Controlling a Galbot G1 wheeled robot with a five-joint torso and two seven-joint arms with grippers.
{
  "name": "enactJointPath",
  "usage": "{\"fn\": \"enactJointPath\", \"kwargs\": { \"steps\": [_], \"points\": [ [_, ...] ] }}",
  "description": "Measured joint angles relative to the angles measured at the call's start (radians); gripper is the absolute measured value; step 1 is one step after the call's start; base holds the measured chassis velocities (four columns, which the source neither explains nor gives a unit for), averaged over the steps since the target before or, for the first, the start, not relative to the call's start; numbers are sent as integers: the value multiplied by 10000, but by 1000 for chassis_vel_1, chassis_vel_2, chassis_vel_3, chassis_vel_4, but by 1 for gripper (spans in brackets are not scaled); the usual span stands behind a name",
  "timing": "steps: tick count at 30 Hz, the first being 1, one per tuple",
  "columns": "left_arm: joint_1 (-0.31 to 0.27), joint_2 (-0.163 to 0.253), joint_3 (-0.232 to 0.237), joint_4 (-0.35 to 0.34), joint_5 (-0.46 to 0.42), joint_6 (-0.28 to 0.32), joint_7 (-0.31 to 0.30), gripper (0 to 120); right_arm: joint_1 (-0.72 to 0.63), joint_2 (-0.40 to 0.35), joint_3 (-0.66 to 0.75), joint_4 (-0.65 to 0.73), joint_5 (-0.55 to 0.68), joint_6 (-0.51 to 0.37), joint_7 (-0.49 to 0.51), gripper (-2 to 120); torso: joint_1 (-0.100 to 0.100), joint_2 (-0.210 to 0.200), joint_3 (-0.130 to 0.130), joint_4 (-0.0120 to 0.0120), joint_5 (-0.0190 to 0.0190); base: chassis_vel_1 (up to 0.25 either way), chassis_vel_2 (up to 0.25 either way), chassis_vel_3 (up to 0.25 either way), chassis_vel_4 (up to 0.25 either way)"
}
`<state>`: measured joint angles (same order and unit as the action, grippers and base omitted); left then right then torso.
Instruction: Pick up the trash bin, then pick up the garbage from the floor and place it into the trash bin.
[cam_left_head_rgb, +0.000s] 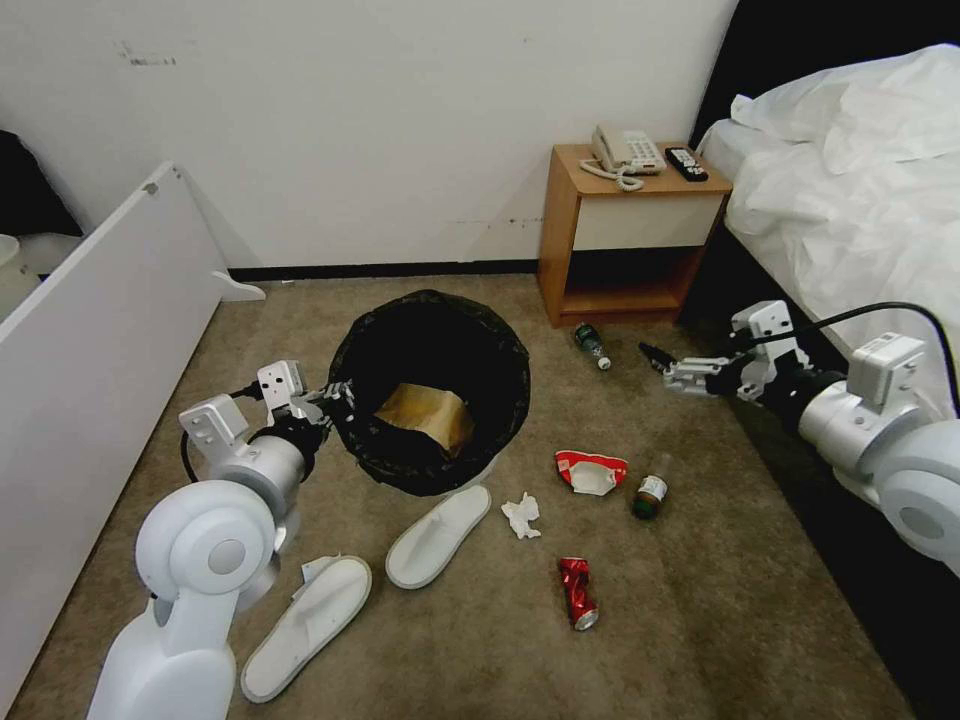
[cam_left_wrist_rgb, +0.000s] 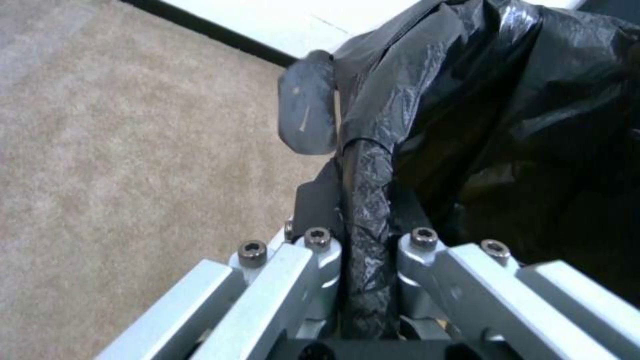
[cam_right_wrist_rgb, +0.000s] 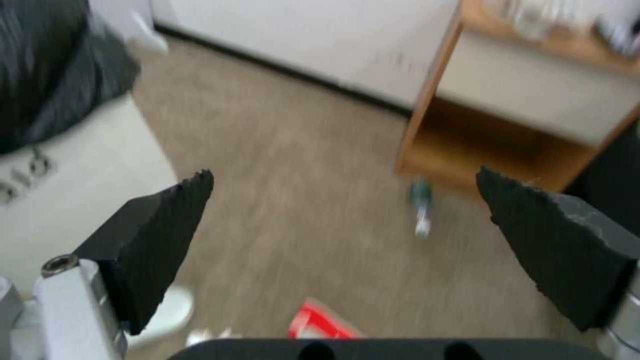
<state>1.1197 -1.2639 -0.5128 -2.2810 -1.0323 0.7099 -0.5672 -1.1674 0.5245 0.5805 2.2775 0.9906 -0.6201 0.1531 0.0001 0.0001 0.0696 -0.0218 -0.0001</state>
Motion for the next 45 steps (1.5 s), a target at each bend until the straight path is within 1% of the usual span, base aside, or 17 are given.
{"fn": "enactJointPath", "kwargs": {
  "steps": [1,3,4,6,7,9,10,13,16,20,22,27,28,32,37,39,45],
  "points": [
    [11,0,-26,-7,-29,29,-33,4,93,-2,-381,20,262,-503,401,100,0,0,0,0,0,0,0,0,0],
    [28,1,-62,-12,-41,48,-55,4,265,63,-955,23,501,-1065,880,100,0,0,1,-1,1,0,0,0,0],
    [28,1,-62,-12,-41,48,-55,4,265,63,-955,23,501,-1065,880,100,0,0,1,-1,1,0,0,0,0],
    [56,3,-92,-13,-42,56,-56,4,461,191,-1795,-65,595,-1150,1173,100,0,0,1,-1,-1,0,0,0,0],
    [56,3,-92,-13,-42,56,-56,4,461,191,-1795,-65,595,-1150,1173,100,0,0,1,-1,-1,0,0,0,0],
    [94,3,-139,-12,-42,57,-57,4,640,401,-2734,-259,593,-1152,1414,100,0,0,1,2,0,0,0,0,0],
    [94,3,-139,-12,-42,57,-57,4,640,401,-2734,-259,593,-1152,1414,100,0,0,1,2,0,0,0,0,0],
    [128,10,-171,-12,-41,57,-59,4,742,632,-3503,-427,588,-1193,1732,100,0,0,1,1,2,0,0,0,0],
    [197,33,-223,-23,-37,48,-73,4,974,987,-4601,-774,835,-1226,2471,100,0,0,1,1,1,0,0,0,0],
    [267,33,-246,-23,-29,44,-73,4,1038,1182,-5025,-953,1109,-1225,2929,100,-1,0,0,-1,-3,0,0,0,0],
    [334,27,-272,0,-6,37,-66,4,1111,1522,-5524,-1213,1539,-1215,3620,100,0,0,0,0,-1,0,0,0,0],
    [343,21,-273,26,-1,32,-51,4,1134,1878,-5986,-1599,1791,-1197,4170,100,0,-1,1,0,0,0,0,0,0],
    [341,20,-273,42,-2,31,-49,4,1129,2034,-6157,-1765,1922,-1191,4454,100,0,0,1,-1,0,0,0,0,0],
    [342,30,-278,73,-1,30,-45,4,1053,2396,-6367,-2208,2080,-1180,4796,100,0,0,0,0,0,0,0,0,0],
    [347,49,-305,101,-6,27,-36,4,1017,2753,-6461,-2708,2058,-1173,4836,100,0,0,1,0,0,0,0,0,0],
    [357,52,-330,115,-16,24,-27,4,1028,2985,-6497,-3171,1940,-1168,4783,100,0,-2,0,0,1,0,0,0,0],
    [393,49,-401,132,-39,18,-2,4,1116,3257,-6486,-3875,1697,-1162,4423,100,0,-3,1,0,0,0,0,0,0]
  ]
}}
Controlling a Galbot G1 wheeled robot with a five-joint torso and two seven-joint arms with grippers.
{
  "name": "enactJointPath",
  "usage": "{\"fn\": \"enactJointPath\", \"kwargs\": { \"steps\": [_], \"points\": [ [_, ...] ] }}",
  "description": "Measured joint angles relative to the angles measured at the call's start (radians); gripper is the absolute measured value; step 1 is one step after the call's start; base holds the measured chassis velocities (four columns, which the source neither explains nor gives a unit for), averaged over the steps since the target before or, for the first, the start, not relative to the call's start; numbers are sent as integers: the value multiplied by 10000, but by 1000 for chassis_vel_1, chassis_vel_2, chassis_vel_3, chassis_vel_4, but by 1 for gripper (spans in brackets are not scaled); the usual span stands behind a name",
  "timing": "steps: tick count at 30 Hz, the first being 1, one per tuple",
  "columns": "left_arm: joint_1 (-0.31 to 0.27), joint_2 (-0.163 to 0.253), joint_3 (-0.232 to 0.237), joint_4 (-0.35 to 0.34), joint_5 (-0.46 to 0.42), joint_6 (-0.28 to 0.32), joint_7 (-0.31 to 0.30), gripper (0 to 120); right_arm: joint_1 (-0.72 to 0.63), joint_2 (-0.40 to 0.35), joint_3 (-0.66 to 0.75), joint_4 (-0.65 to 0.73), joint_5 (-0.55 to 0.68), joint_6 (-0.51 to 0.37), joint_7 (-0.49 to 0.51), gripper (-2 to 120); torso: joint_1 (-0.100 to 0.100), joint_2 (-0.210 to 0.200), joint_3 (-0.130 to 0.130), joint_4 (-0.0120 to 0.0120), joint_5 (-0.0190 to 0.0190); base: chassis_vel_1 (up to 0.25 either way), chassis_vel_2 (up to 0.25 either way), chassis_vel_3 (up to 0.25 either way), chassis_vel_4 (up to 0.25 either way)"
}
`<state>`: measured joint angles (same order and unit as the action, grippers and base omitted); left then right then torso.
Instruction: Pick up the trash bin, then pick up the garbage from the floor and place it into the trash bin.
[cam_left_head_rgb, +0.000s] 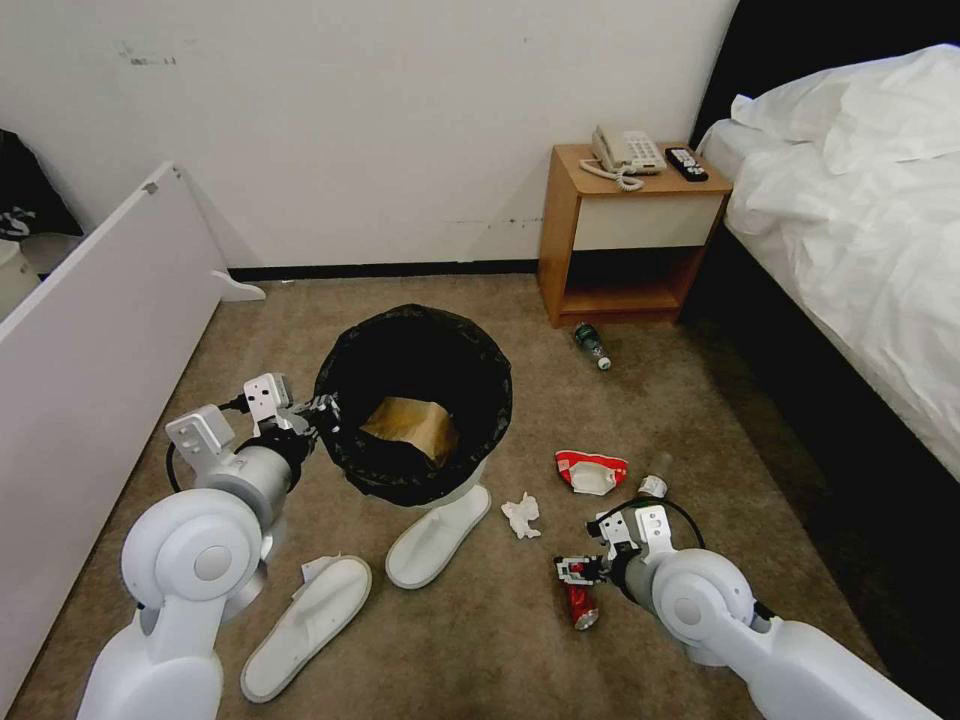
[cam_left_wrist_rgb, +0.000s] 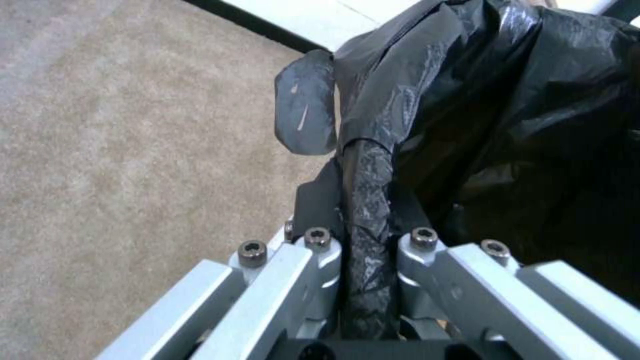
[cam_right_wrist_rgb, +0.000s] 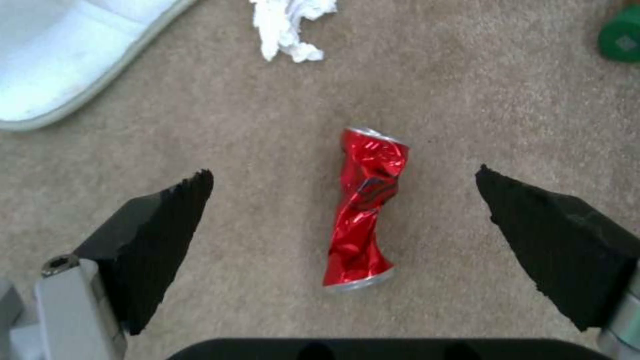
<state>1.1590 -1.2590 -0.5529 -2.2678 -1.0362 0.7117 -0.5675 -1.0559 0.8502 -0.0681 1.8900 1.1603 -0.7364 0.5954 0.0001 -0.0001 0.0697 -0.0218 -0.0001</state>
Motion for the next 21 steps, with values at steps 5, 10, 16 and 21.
{"fn": "enactJointPath", "kwargs": {
  "steps": [5,10,16,21],
  "points": [
    [17,-1,-26,39,-2,-5,23,4,102,145,20,-271,-71,3,-138,100,0,1,0,0,0,0,0,0,0],
    [20,-7,-32,79,-2,-11,41,4,187,295,5,-650,-423,7,-371,100,0,0,0,1,0,0,0,0,0],
    [29,4,-47,93,-11,-12,54,4,221,431,-25,-956,-655,9,-495,100,0,0,0,-1,0,0,0,0,0],
    [50,25,-72,98,-18,-13,55,4,280,545,-50,-1192,-796,32,-593,100,0,0,0,0,0,0,0,0,0]
  ]
}}
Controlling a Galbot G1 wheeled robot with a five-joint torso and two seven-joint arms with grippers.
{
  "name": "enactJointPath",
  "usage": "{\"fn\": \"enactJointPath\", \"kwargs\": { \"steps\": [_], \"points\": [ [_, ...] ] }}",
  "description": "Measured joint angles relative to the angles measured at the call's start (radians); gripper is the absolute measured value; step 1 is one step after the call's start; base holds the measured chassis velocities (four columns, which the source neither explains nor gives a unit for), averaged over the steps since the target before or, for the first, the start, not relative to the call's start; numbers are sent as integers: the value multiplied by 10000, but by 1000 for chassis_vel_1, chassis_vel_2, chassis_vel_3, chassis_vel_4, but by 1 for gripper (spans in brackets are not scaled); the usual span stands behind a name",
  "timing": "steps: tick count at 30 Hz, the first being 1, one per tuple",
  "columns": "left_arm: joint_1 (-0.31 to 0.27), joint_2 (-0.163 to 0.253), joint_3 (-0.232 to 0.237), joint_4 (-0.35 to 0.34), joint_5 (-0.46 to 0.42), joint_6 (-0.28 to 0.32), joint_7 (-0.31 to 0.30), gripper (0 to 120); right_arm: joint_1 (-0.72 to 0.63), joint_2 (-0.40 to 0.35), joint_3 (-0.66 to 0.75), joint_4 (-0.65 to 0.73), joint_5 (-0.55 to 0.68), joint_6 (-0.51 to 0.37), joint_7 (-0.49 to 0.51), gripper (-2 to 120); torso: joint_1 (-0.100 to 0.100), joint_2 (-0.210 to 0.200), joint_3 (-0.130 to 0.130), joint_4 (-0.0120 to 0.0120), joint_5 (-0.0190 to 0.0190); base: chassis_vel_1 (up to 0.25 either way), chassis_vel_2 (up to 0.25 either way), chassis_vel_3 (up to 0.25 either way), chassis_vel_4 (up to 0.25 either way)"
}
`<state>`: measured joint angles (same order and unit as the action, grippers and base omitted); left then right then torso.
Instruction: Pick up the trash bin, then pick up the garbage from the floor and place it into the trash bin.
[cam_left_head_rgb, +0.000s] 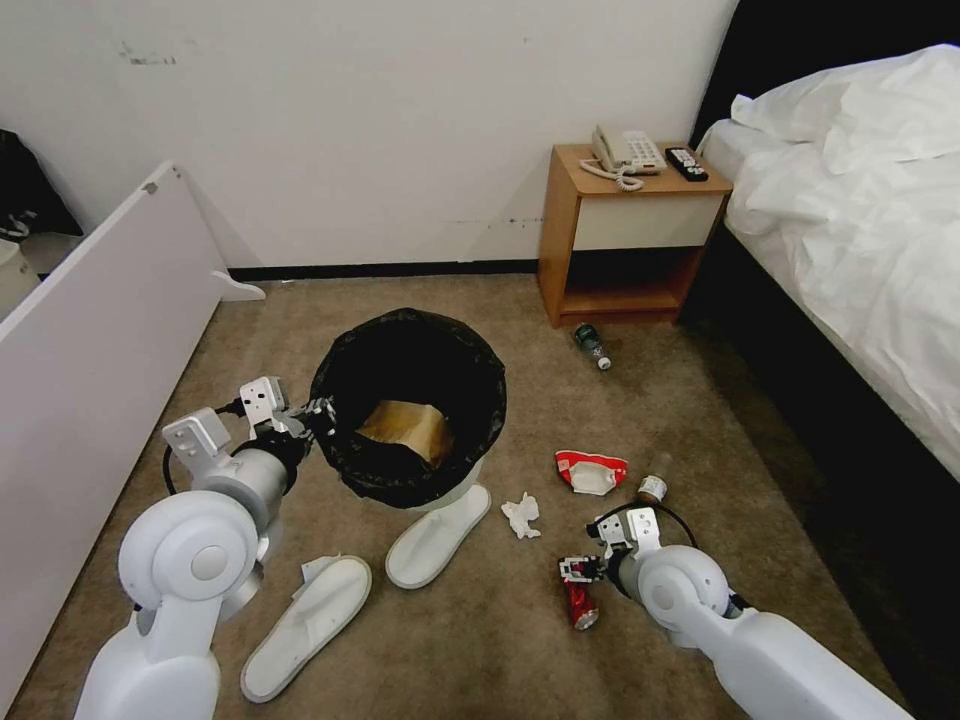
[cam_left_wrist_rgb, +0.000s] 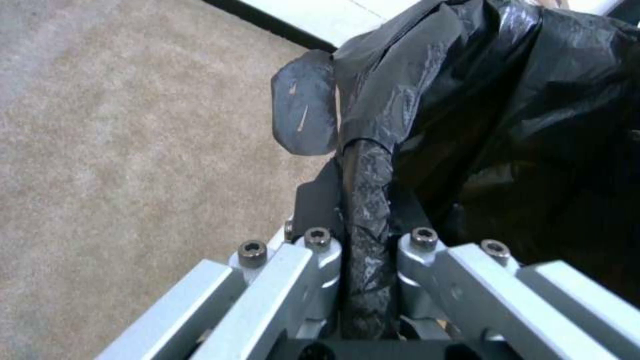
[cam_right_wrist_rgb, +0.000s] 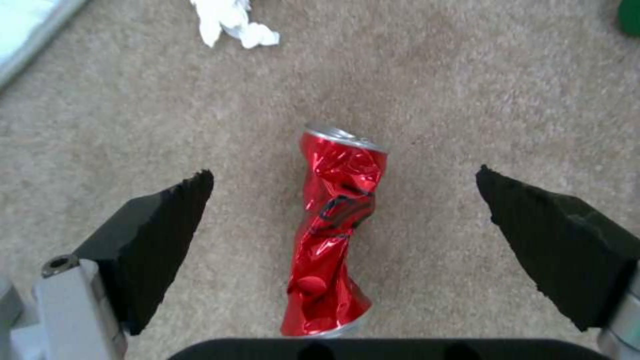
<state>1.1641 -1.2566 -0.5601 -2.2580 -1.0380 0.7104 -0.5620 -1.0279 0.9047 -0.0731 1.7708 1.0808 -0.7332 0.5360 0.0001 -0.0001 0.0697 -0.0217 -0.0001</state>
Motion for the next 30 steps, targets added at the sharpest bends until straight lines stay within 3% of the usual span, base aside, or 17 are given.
{"fn": "enactJointPath", "kwargs": {
  "steps": [28,30],
  "points": [
    [142,-57,-19,-168,41,-8,-20,4,453,1096,-858,-2111,-1240,477,-720,100,0,0,0,0,0,0,0,0,0],
    [155,-50,-55,-176,39,-9,-11,4,460,1173,-880,-2256,-1335,538,-783,96,0,1,0,0,1,0,0,0,0]
  ]
}}
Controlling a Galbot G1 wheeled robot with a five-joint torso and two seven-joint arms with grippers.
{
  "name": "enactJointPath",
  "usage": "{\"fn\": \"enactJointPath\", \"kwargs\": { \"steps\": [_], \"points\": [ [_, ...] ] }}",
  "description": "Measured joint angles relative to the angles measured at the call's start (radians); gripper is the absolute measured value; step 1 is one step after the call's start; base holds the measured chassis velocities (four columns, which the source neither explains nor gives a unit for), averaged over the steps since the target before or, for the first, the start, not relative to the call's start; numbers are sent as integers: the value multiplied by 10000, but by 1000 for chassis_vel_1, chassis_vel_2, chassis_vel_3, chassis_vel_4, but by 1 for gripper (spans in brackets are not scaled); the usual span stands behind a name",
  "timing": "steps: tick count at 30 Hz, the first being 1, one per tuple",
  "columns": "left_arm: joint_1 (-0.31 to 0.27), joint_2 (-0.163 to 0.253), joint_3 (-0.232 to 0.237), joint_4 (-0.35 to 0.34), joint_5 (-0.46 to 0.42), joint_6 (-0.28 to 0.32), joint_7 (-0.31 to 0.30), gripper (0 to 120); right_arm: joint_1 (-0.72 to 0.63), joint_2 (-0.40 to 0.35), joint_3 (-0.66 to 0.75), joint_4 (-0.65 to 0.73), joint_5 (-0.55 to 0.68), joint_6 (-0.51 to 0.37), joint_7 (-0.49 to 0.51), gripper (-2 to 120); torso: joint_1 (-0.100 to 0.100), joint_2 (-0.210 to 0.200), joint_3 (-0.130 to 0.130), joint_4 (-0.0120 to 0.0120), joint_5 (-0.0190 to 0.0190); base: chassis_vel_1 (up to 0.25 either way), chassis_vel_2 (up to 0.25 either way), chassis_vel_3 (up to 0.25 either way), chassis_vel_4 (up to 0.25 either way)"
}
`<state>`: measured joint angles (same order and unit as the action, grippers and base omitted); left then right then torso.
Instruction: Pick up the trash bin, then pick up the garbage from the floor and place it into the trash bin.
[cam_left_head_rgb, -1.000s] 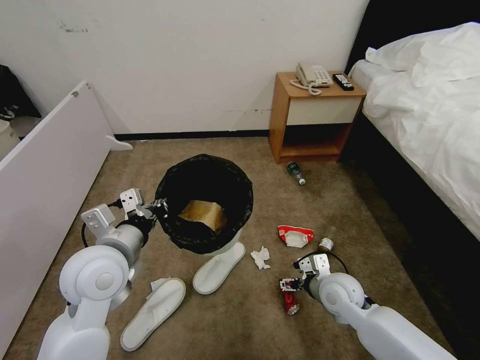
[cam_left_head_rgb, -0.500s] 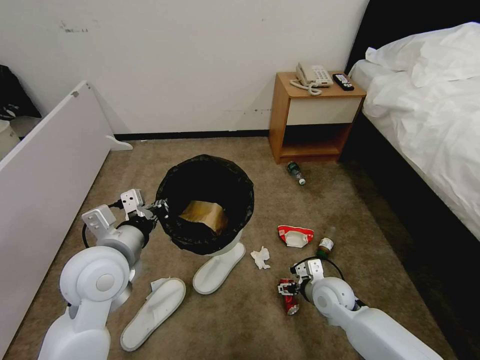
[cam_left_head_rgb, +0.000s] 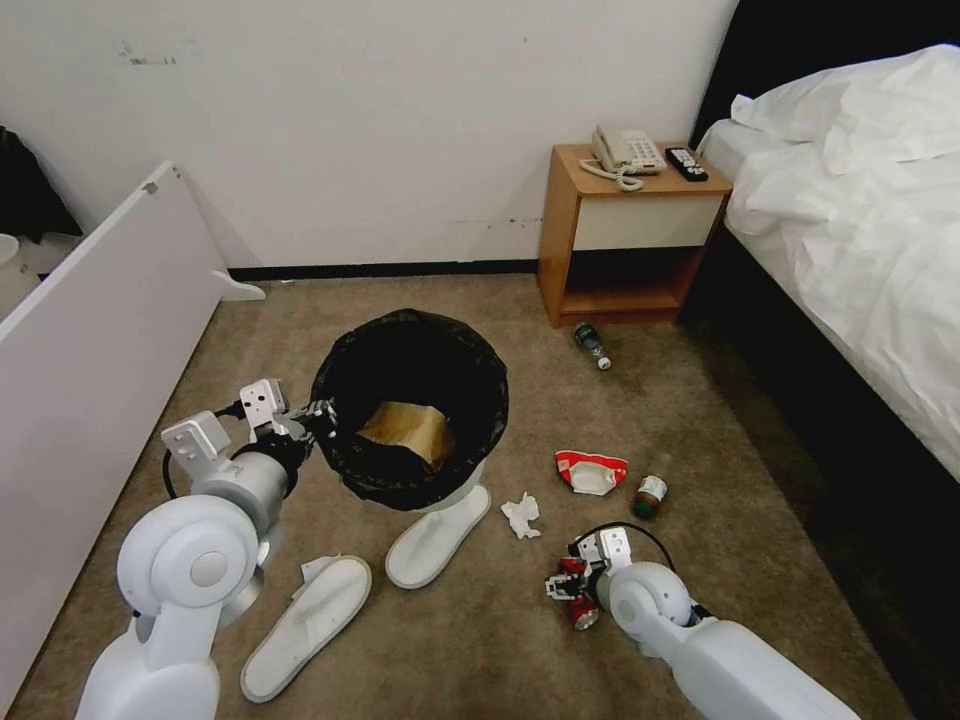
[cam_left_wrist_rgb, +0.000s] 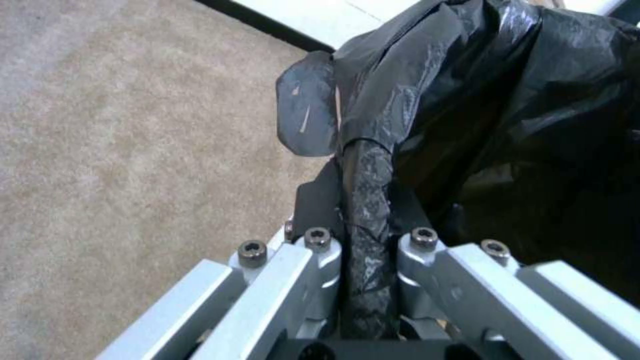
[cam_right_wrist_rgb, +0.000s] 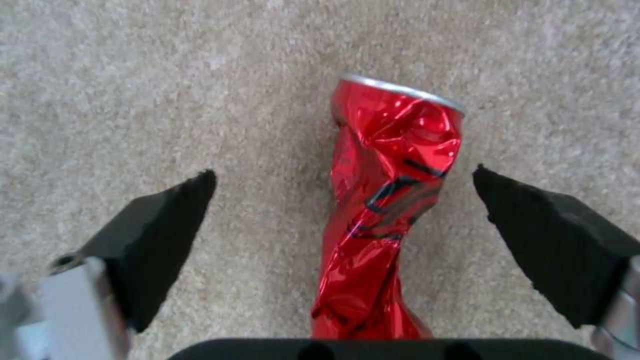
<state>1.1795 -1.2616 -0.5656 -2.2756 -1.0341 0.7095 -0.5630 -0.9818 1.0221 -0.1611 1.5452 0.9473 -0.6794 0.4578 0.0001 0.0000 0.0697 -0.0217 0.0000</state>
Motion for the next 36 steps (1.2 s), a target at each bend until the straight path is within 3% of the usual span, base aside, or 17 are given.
{"fn": "enactJointPath", "kwargs": {
  "steps": [20,36],
  "points": [
    [-38,-44,23,-49,0,-26,-18,4,-70,41,161,-375,-185,358,-433,26,0,1,0,-1,0,0,0,0,0],
    [1,-40,33,-34,14,-36,-21,4,-28,-69,263,-306,-419,500,-601,22,0,0,0,-1,0,0,0,0,0]
  ]
}}
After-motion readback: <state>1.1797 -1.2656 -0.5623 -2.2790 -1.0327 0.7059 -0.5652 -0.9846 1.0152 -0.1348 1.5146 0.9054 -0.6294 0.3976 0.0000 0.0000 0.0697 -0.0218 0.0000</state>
